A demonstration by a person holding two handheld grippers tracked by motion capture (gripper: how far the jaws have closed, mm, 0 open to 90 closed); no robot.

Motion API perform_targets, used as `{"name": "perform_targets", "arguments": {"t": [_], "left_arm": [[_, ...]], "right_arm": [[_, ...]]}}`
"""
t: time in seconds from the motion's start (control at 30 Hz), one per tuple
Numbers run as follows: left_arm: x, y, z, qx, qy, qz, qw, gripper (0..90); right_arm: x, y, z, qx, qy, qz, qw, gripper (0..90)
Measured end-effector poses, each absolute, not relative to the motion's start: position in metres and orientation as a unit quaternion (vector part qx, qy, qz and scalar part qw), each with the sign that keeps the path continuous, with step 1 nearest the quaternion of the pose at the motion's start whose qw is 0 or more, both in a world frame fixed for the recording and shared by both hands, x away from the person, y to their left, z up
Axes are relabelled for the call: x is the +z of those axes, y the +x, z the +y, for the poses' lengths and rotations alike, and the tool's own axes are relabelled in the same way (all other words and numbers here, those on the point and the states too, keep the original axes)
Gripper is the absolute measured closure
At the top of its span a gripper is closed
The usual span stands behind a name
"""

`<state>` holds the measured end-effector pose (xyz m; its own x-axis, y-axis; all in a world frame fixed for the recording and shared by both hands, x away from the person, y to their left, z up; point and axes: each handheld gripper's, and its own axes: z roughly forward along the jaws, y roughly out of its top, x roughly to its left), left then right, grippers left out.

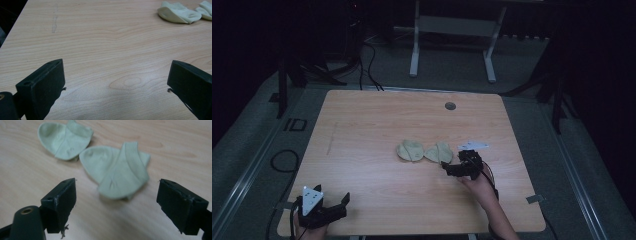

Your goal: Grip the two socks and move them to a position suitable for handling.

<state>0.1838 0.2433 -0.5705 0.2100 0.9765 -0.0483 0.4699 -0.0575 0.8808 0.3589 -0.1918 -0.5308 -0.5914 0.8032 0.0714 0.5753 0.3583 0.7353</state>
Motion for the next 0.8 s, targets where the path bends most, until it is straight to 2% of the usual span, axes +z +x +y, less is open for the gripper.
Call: {"name": "perform_targets", "arguments": {"t": [0.1, 0.17, 0.57, 0.7, 0.8], "left_arm": [[-0.571, 0.184, 0.243, 0.304, 0.663, 0.546, 0.411, 1.5], [-0.572, 0.185, 0.244, 0.3, 0.666, 0.546, 0.41, 1.5], [-0.572, 0.185, 0.247, 0.295, 0.661, 0.551, 0.416, 1.5], [-0.573, 0.186, 0.249, 0.292, 0.66, 0.552, 0.418, 1.5], [-0.573, 0.185, 0.249, 0.291, 0.66, 0.552, 0.418, 1.5]], "right_arm": [[-0.532, 0.367, -0.182, 0.366, 0.425, 0.814, 0.151, 16.5], [-0.533, 0.372, -0.175, 0.36, 0.421, 0.818, 0.153, 21.1], [-0.546, 0.4, -0.143, 0.321, 0.44, 0.82, 0.177, 26.3], [-0.556, 0.4, -0.137, 0.301, 0.44, 0.824, 0.191, 31.2], [-0.558, 0.396, -0.136, 0.294, 0.43, 0.826, 0.214, 38.6]]}}
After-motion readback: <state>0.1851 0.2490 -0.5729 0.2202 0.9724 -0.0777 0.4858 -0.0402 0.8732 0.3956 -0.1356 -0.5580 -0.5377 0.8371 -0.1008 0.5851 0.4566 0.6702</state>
